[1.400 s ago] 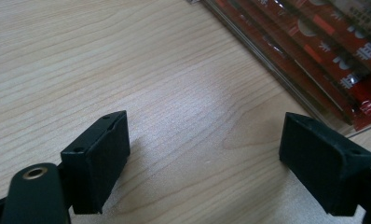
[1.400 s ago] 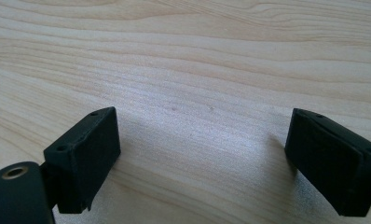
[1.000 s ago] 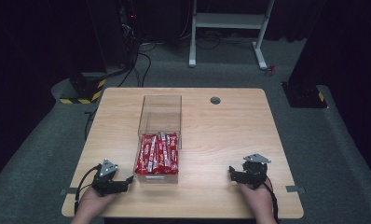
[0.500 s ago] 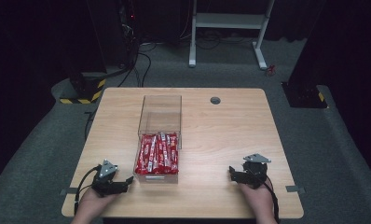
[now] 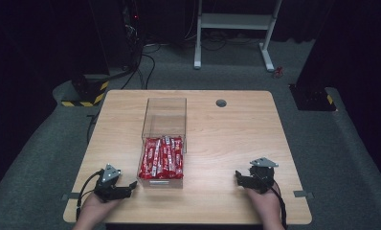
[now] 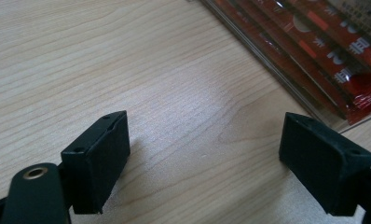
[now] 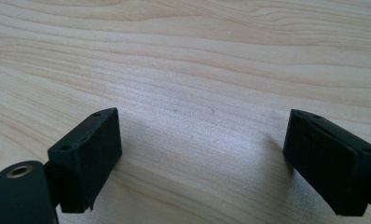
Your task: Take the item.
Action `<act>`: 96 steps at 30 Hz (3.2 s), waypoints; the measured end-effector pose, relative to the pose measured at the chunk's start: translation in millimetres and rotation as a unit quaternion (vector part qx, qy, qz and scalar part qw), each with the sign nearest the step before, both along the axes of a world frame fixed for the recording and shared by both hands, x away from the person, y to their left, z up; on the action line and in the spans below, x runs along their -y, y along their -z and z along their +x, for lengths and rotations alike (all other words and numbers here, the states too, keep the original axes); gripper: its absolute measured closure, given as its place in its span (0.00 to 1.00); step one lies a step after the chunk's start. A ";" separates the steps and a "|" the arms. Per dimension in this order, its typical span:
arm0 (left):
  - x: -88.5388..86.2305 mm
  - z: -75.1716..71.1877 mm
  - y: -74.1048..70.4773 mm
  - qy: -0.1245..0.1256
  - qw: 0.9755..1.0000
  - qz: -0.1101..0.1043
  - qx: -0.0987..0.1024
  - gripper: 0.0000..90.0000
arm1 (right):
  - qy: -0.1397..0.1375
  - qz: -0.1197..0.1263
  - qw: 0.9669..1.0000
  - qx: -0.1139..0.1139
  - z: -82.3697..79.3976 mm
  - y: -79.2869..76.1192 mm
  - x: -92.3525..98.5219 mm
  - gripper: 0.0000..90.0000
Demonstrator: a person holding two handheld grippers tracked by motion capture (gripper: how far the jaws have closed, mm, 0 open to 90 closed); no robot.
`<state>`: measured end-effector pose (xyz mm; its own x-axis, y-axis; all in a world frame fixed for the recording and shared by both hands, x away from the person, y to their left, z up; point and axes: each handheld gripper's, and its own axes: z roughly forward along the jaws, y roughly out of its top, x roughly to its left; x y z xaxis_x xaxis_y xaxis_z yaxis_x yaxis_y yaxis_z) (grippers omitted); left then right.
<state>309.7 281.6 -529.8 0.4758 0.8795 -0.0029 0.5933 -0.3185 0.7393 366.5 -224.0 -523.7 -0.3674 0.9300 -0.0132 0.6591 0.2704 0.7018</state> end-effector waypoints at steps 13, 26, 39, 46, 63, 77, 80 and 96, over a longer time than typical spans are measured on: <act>0.0 0.0 0.0 0.000 1.000 0.000 0.000 0.18 | 0.000 0.014 1.000 0.015 -1.5 -8.4 5.0 0.13; 0.0 0.0 0.0 0.000 1.000 0.000 0.000 0.18 | -0.007 0.021 0.999 0.036 -4.1 -17.5 8.4 0.13; 0.0 0.0 0.0 0.000 1.000 0.000 0.000 0.18 | -0.015 0.035 0.998 0.056 -7.2 -22.1 7.4 0.13; 0.0 0.0 0.0 0.000 1.000 0.000 0.000 0.18 | -0.026 0.037 0.997 0.057 -8.0 -22.7 4.3 0.14; -0.1 0.1 -0.1 0.001 1.000 0.001 0.000 0.18 | -0.053 0.044 0.996 0.057 -13.3 -25.1 -11.0 0.17; 0.0 0.0 0.0 0.000 1.000 0.000 0.000 0.18 | -0.088 0.043 0.994 0.057 -18.7 -22.9 -29.8 0.17; 0.0 0.0 0.0 0.000 1.000 0.000 0.000 0.18 | -0.089 0.045 0.994 0.054 -20.1 -22.9 -33.0 0.17; 0.0 0.0 0.0 0.000 1.000 0.000 0.000 0.18 | -0.123 0.054 0.989 0.057 -25.8 -24.0 -57.2 0.17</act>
<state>309.7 281.6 -529.8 0.4762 0.8793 -0.0030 0.5933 -0.3188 0.7391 340.7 -166.7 -499.7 -0.5845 0.8110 0.0273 0.4970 0.3312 0.8021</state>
